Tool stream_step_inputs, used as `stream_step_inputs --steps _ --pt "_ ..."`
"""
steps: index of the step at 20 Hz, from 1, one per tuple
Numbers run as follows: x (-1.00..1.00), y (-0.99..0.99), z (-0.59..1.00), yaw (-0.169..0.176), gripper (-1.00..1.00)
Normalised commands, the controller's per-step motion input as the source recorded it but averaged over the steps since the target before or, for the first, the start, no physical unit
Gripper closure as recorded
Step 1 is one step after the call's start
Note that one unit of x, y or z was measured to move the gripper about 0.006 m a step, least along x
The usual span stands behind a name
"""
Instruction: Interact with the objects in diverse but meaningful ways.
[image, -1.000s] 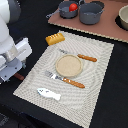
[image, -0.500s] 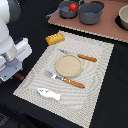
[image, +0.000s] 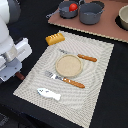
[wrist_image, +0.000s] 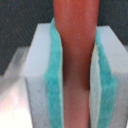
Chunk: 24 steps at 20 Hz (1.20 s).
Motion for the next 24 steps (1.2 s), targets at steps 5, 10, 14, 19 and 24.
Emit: stream_step_inputs --steps 5,10,14,19,24 --pt "-0.01 0.53 1.0 0.075 1.0" --pt "0.12 0.62 1.0 0.09 1.0" --pt "0.18 0.7 0.65 0.054 1.0" --pt "0.14 0.74 0.44 0.032 1.0" --pt "0.12 0.79 0.2 0.003 1.0"
